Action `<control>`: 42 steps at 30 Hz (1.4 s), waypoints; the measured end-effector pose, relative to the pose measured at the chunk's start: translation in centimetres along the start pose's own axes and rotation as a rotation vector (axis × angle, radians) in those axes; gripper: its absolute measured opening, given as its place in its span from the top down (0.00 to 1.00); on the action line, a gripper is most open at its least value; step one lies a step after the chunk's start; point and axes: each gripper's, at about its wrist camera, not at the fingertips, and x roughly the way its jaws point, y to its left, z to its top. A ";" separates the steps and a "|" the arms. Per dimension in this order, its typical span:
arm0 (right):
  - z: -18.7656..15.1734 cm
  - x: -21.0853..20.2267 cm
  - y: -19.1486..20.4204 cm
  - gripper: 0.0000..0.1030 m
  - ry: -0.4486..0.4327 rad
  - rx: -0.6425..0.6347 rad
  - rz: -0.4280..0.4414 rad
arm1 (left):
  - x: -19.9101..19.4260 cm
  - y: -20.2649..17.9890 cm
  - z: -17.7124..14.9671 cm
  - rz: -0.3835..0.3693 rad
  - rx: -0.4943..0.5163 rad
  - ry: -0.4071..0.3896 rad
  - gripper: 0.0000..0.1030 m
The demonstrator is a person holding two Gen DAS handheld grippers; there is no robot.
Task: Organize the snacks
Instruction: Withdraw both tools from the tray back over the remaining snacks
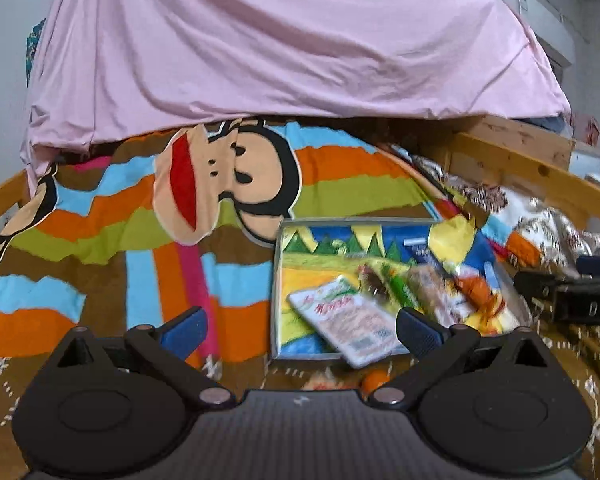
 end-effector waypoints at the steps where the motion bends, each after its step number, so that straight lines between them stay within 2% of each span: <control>1: -0.3 -0.4 0.2 0.01 0.001 0.002 0.004 | -0.4 0.4 -0.4 0.007 0.002 0.006 0.01; 7: -1.7 -2.6 1.2 0.01 0.004 -0.030 0.044 | -2.1 2.9 -3.5 0.037 -0.044 0.069 0.01; 11: -2.7 -4.1 2.0 0.01 0.045 -0.098 0.078 | -2.1 4.1 -5.5 0.038 0.011 0.144 0.01; 14: -3.2 -5.0 3.2 0.01 0.076 -0.206 0.112 | -2.3 4.4 -6.6 0.014 0.072 0.171 0.01; 16: -3.9 -6.1 4.4 0.01 0.087 -0.336 0.165 | -2.5 4.5 -7.2 -0.006 0.109 0.177 0.01; 18: -5.0 -7.1 5.3 0.01 0.092 -0.446 0.217 | -2.5 4.5 -7.6 -0.021 0.125 0.194 0.01; 20: -6.2 -7.3 6.1 0.01 0.118 -0.492 0.262 | -2.4 4.6 -7.8 -0.037 0.121 0.212 0.01; 23: -7.5 -6.4 7.0 0.01 0.139 -0.422 0.286 | -1.9 4.5 -8.1 -0.027 0.083 0.239 0.01; 27: -8.2 -4.5 7.1 0.01 0.237 -0.340 0.298 | -1.2 4.2 -8.7 -0.018 0.043 0.283 0.01; 35: -8.5 -2.5 6.2 0.01 0.289 -0.257 0.249 | -0.5 3.2 -9.3 -0.027 0.106 0.304 0.01; 42: -8.2 -1.2 6.7 0.01 0.296 -0.229 0.249 | 0.3 3.6 -9.4 -0.032 0.098 0.308 0.01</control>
